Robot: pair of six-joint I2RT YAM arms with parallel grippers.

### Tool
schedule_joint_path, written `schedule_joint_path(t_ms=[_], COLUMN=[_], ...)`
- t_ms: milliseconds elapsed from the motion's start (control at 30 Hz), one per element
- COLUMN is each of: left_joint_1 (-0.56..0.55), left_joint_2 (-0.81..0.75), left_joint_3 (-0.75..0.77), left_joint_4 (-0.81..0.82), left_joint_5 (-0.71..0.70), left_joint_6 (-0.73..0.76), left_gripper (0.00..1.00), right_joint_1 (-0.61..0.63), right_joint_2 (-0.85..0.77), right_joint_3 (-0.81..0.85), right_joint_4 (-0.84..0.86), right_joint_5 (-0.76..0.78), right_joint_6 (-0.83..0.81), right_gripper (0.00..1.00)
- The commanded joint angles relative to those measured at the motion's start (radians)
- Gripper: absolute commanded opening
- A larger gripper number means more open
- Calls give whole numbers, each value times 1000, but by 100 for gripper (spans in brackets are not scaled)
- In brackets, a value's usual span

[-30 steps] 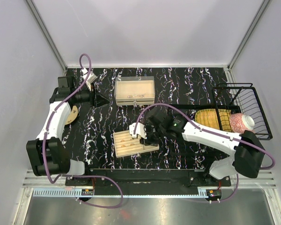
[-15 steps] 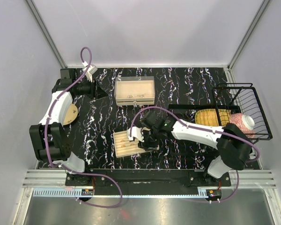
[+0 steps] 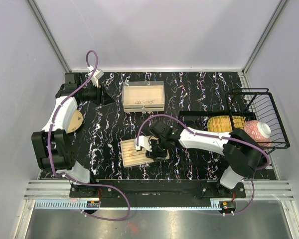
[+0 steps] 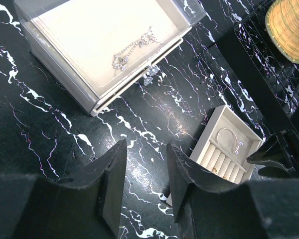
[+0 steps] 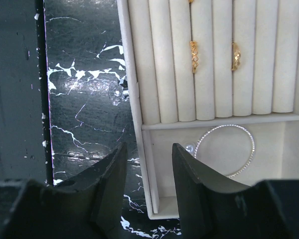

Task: Organize the mixed jewelry

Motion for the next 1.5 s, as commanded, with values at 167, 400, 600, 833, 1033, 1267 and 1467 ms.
schedule_joint_path(t_ms=[167,400,600,833,1033,1267,1467], left_joint_1=[-1,1,1,1,-1,1,1], left_joint_2=[13,13,16,13,19,48,65], left_joint_3=[33,31,24,19,20,50,62], left_joint_4=[-11,-21,-25,-34,-32,-34,-34], left_joint_5=[-15,-18,-22,-22,-27,-30,-39], left_joint_6=[18,29,31,43,44,26,23], left_gripper=[40,40,40,40,40,39,39], right_joint_1=[-6,-6,-4,-3,3,27,53], right_joint_2=[21,45,84,111,101,84,84], right_joint_3=[-36,-45,-25,-14,-33,-88,-109], right_joint_4=[46,66,89,90,96,159,191], right_joint_5=[-13,-16,-1,7,33,104,153], right_joint_6=[-4,-10,-13,-15,-28,-32,-21], right_gripper=[47,46,46,45,37,34,23])
